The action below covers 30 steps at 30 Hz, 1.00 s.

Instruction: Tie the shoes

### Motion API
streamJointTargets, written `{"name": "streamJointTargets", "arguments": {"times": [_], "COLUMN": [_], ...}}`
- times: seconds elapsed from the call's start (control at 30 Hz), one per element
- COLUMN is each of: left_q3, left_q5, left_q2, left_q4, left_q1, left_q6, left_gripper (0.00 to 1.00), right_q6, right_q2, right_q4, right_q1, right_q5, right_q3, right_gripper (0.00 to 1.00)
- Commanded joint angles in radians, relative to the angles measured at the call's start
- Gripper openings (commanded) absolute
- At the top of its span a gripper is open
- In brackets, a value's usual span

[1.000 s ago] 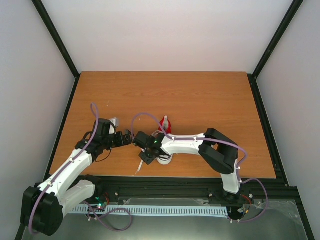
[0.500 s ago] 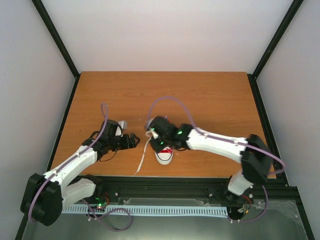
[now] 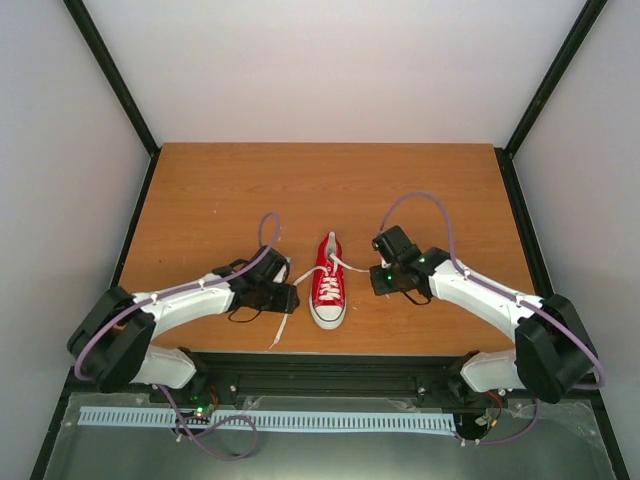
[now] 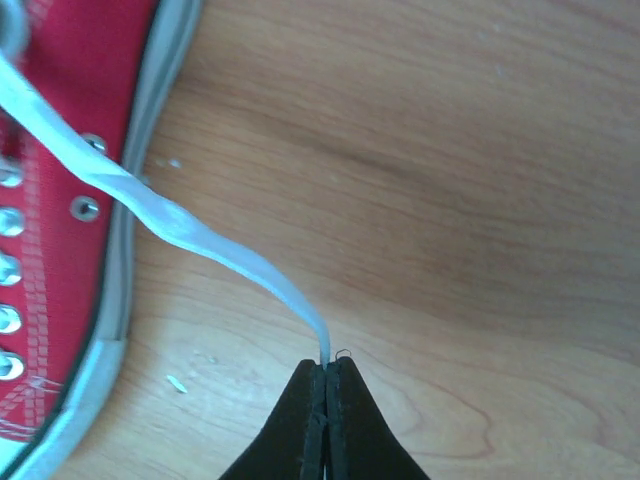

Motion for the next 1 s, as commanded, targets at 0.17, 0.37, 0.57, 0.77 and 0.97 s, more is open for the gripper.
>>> {"name": "streamJointTargets", "arguments": {"times": [0.17, 0.37, 0.57, 0.77, 0.97], "left_q3": [0.075, 0.081, 0.101, 0.189, 0.286], "left_q5": [-0.197, -0.22, -0.378, -0.406, -0.065], "left_q2": [0.106, 0.212, 0.178, 0.038, -0.003], "left_q4": [-0.103, -0.04, -0.046, -0.011, -0.001], "left_q1": [-0.09, -0.103, -0.103, -0.091, 0.007], "left_q6": [-0.03, -0.021, -0.043, 0.036, 0.099], "left_gripper": [0.5, 0.35, 0.04, 0.01, 0.01], "right_q6": [0.067, 0.083, 0.132, 0.12, -0.029], "right_q2": [-0.02, -0.039, -0.052, -0.116, -0.235], "right_q4": [0.04, 0.079, 0.116, 0.115, 0.229], "right_q1": [-0.033, -0.094, -0.125, -0.152, -0.152], "right_q5": [0.054, 0.075, 0.04, 0.059, -0.231], "right_q3": [-0.052, -0.108, -0.166, -0.174, -0.116], "right_gripper": [0.03, 0.03, 0.03, 0.22, 0.77]}}
